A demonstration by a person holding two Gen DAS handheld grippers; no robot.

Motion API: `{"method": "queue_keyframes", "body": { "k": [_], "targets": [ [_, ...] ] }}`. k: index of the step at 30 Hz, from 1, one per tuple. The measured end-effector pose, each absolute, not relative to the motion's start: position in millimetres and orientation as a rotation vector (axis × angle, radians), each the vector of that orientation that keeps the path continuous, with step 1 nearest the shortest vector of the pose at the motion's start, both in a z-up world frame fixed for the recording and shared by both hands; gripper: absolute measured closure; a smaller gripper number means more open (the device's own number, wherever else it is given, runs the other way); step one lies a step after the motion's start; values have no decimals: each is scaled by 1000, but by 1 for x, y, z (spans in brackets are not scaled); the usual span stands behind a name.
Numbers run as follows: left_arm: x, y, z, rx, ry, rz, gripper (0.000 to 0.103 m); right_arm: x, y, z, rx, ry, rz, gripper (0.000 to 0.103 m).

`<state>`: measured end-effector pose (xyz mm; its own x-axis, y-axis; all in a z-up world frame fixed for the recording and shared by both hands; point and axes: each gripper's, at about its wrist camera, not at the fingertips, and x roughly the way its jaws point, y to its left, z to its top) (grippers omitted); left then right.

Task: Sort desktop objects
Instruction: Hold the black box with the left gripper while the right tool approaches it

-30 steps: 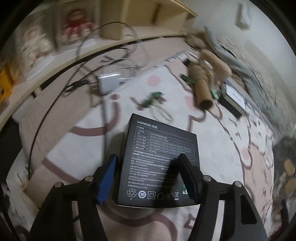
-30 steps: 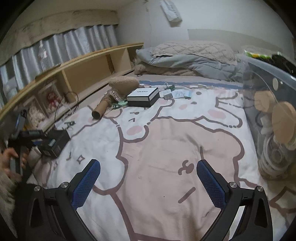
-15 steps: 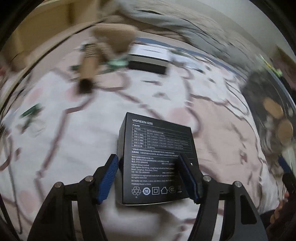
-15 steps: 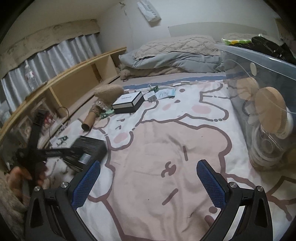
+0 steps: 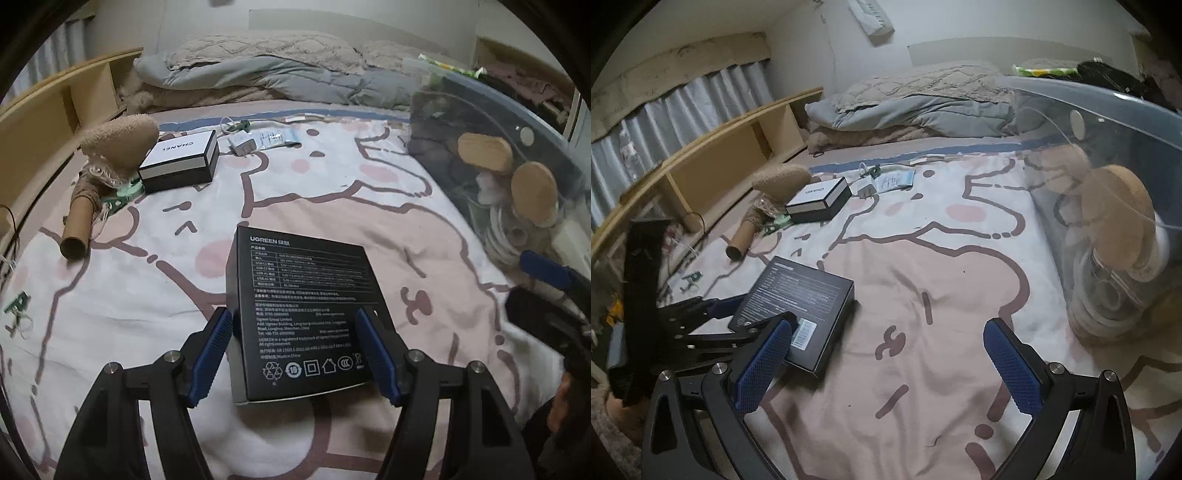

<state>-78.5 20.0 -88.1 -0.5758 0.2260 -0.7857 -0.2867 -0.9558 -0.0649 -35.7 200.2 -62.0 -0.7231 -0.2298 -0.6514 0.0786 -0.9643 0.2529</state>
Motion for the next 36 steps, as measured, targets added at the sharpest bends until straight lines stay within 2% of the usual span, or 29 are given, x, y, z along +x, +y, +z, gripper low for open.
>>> {"method": "queue_keyframes", "body": {
  "k": [9,15,21,36],
  "targets": [
    [-76,-14,-97,-1308,-206,2486,35,-67,196,-83,1204,-193,-2773,0],
    [-82,-38,-92,-1297,-234,2603,35,-81,185,-102,1306,-14,-2754,0],
    [-86,-47,-102,-1357,-330,2528,35,-89,180,-121,1402,38,-2703,0],
    [-76,-6,-109,-1312,-366,2268,35,-75,198,-111,1458,-165,-2616,0]
  ]
}}
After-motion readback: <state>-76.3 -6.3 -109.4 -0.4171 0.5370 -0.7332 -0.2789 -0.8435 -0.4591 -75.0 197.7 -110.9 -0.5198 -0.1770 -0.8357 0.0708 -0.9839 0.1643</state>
